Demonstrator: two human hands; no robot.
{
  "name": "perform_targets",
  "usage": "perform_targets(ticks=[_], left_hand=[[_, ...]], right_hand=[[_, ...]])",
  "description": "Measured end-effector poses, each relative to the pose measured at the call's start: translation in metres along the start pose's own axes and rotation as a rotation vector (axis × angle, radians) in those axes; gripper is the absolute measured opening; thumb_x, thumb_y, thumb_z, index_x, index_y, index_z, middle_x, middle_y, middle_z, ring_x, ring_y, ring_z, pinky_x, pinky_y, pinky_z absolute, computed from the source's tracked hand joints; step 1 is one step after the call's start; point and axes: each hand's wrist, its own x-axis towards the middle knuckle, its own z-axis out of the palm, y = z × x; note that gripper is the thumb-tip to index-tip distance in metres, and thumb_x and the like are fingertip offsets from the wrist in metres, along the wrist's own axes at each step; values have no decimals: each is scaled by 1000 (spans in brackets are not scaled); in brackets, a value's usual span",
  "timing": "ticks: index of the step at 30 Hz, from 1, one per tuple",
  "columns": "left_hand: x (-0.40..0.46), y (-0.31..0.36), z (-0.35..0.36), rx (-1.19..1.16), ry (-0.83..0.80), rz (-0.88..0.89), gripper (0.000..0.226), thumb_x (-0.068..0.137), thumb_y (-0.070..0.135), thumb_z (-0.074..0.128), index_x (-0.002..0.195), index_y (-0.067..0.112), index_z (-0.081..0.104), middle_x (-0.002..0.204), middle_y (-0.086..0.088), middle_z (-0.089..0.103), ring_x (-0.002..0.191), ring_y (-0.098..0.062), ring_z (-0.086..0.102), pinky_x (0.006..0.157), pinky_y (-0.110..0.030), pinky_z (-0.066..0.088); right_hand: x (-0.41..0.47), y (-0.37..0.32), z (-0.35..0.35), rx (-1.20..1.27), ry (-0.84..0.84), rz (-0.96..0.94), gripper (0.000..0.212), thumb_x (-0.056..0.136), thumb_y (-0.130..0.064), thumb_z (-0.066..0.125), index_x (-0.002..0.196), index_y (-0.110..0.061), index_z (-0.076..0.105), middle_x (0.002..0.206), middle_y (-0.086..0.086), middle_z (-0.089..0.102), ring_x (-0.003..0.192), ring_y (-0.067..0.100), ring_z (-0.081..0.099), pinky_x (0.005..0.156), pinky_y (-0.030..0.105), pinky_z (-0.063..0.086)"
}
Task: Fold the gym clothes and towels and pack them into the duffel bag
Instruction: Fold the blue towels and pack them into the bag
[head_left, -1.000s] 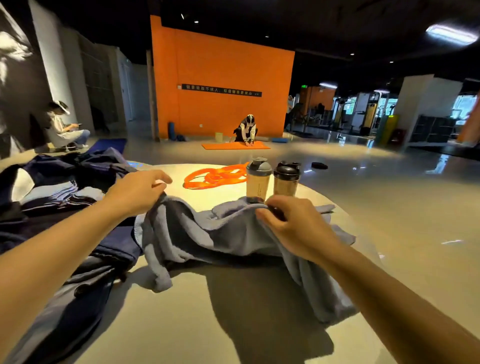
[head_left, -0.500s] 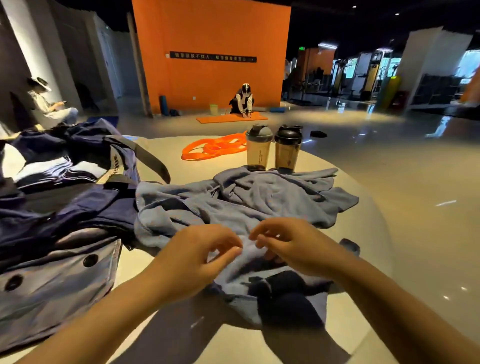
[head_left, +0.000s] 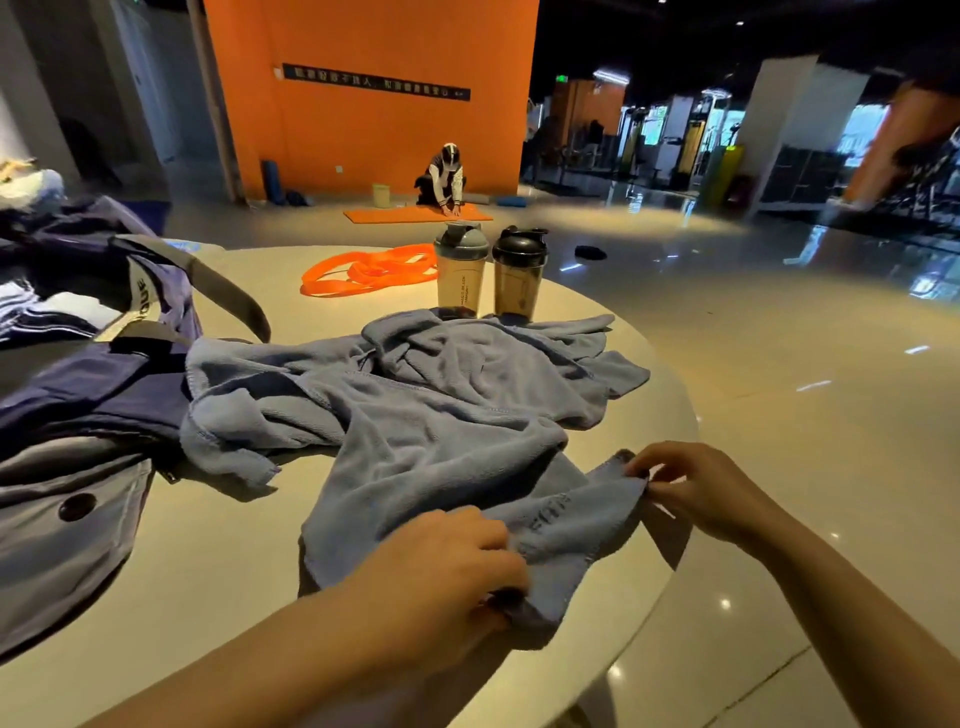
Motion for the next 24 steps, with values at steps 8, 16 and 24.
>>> perform_targets(ticks=[8,16,24], left_hand=[[-46,-32,-88,-167,228,-456,36,73,75,46,78,41,55,83,23,60,76,-5,56,55,-19,46],[-60,-51,-164,-700,807,-690,17,81,6,67,90,17,59,70,-1,69,57,-16,68,54,-25,58],[-50,-44,-256,-72,967,-554,33,87,-12,54,87,16,71,88,3,72,88,-22,69,83,-22,56]], right_hand=[[11,-36,-29,562,210,-17,5,91,-16,59,89,-13,63,90,8,64,78,22,60,64,26,47],[25,-106,-75,649,270,-210,17,90,2,56,91,-14,55,93,12,59,77,21,62,56,18,56],[12,-192,-147,567,529,-492,24,88,11,56,79,-11,57,87,15,66,63,16,69,56,20,57]])
